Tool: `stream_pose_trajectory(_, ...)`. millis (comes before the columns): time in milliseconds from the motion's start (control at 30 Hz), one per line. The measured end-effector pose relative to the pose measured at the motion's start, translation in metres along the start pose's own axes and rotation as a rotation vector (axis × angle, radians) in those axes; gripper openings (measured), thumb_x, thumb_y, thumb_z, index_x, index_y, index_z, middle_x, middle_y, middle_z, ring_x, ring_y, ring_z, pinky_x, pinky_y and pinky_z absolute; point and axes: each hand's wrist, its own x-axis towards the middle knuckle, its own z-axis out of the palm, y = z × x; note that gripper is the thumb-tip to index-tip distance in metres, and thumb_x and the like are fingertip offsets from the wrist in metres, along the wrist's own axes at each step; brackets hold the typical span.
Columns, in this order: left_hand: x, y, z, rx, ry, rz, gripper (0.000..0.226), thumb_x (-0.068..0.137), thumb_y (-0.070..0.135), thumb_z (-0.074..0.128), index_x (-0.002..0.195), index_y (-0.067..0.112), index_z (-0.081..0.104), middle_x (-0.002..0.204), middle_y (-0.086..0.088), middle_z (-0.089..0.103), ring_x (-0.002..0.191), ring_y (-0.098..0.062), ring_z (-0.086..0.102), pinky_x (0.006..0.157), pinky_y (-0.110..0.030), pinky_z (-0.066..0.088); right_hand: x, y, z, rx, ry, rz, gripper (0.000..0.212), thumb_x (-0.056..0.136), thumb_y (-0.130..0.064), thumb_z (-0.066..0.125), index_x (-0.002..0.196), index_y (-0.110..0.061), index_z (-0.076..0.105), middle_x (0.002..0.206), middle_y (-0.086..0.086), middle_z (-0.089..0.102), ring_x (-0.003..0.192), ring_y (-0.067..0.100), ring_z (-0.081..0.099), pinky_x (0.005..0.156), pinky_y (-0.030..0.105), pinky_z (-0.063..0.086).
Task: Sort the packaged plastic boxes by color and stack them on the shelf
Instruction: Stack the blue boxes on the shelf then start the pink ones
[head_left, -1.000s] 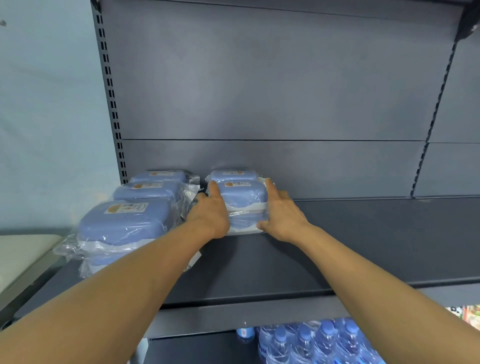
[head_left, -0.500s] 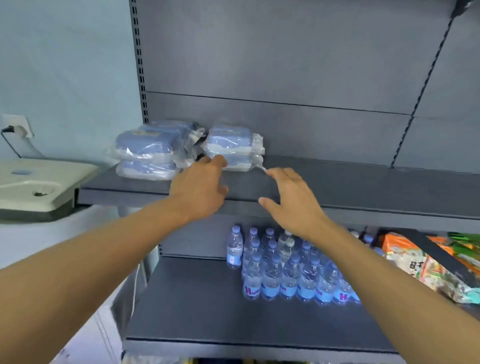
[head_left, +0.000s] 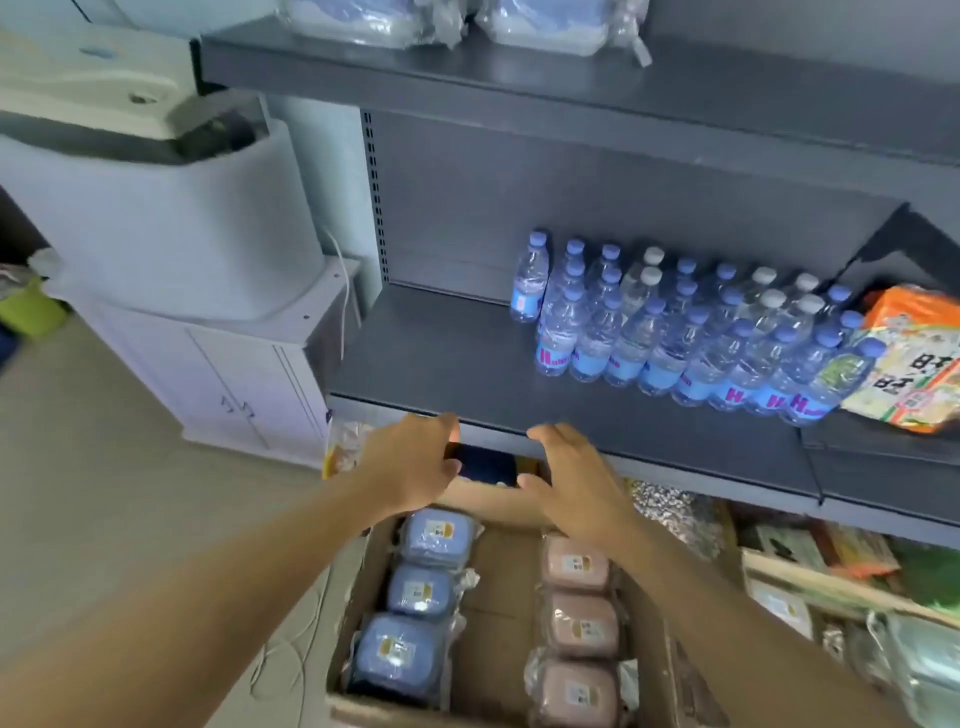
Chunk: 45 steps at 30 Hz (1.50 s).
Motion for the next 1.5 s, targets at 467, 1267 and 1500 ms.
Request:
stream_pose_trajectory(467, -0.048, -0.116, 0.199, -0.080, -0.237, -0.180, 0.037, 0.089, 0.021, 0.053, 0.125, 0.023, 0.044, 0.116, -0.005, 0.059, 0.104, -0.028, 0.059, 0.070, -0.032, 0.040, -0.035, 0.021, 0.244, 0.067, -0.491, 0.124, 0.054, 0.089, -0.028, 0.061, 0.137, -0.017, 0.037, 0.138, 0.005, 0.044, 0.126, 0.023, 0.044, 0.099, 0.035, 0.041)
stream_pose_trajectory(1267, -0.023, -0.137, 0.309, -0.143, -0.179, -0.144, 0.056, 0.081, 0.006, 0.059, 0.132, 0.021, 0.040, 0.123, -0.003, 0.053, 0.109, -0.025, 0.055, 0.086, -0.040, 0.048, 0.001, 0.099, 0.320, 0.091, -0.145, 0.264, 0.092, 0.067, -0.031, 0.074, 0.145, -0.015, 0.027, 0.136, 0.007, 0.042, 0.123, 0.028, 0.042, 0.099, 0.037, 0.038)
stream_pose_trajectory(1500, 0.004, -0.138, 0.390, 0.222, -0.506, -0.006, 0.083, 0.081, 0.028, 0.068, 0.147, 0.024, 0.017, 0.149, -0.003, 0.026, 0.135, -0.026, 0.028, 0.106, -0.044, 0.030, 0.002, 0.142, 0.339, 0.117, -0.146, 0.292, 0.100, 0.065, -0.027, 0.078, 0.147, -0.013, 0.024, 0.138, 0.008, 0.040, 0.125, 0.026, 0.040, 0.103, 0.039, 0.038)
